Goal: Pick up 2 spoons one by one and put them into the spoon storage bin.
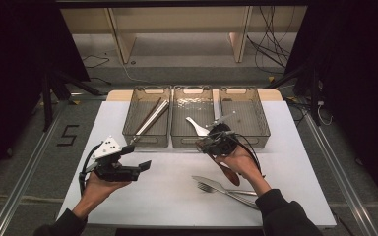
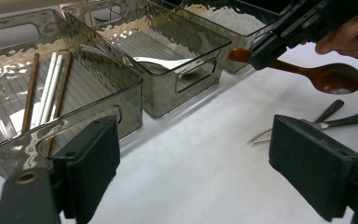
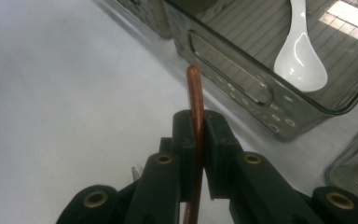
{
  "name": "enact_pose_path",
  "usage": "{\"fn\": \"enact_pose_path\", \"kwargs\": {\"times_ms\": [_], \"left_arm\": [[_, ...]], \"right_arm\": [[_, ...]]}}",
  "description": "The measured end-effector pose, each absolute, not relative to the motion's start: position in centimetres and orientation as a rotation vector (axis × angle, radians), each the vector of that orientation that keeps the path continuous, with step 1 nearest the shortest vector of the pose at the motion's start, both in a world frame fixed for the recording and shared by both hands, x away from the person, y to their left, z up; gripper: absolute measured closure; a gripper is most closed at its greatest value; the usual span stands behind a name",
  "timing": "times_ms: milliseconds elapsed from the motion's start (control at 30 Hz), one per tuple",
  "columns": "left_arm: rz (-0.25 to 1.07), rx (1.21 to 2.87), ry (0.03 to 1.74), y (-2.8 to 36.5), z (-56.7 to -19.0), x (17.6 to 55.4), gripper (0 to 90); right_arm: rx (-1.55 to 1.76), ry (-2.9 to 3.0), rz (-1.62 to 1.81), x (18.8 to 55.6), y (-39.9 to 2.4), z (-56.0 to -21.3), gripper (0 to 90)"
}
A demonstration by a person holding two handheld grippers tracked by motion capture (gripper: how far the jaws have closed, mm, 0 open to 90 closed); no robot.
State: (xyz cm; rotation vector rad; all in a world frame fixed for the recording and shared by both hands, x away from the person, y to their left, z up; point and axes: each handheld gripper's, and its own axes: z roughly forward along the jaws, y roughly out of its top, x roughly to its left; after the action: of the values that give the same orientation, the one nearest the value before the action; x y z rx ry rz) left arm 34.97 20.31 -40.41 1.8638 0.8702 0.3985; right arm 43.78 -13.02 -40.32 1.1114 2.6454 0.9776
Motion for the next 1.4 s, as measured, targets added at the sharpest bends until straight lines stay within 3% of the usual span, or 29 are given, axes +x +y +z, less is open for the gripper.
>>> {"fn": "enact_pose_path", "kwargs": {"times_ms": [733, 1400], "left_arm": [[0.399, 1.860, 0.866, 20.5, -40.4, 35.0, 15.7], [0.394, 1.857, 0.864, 20.3, -40.4, 34.9, 15.7]], "right_arm": [[1.113, 2.479, 1.070, 48.4, -12.1, -35.0, 84.6], [1.174, 2.397, 1.003, 53.5, -10.0, -33.7, 84.5]]}}
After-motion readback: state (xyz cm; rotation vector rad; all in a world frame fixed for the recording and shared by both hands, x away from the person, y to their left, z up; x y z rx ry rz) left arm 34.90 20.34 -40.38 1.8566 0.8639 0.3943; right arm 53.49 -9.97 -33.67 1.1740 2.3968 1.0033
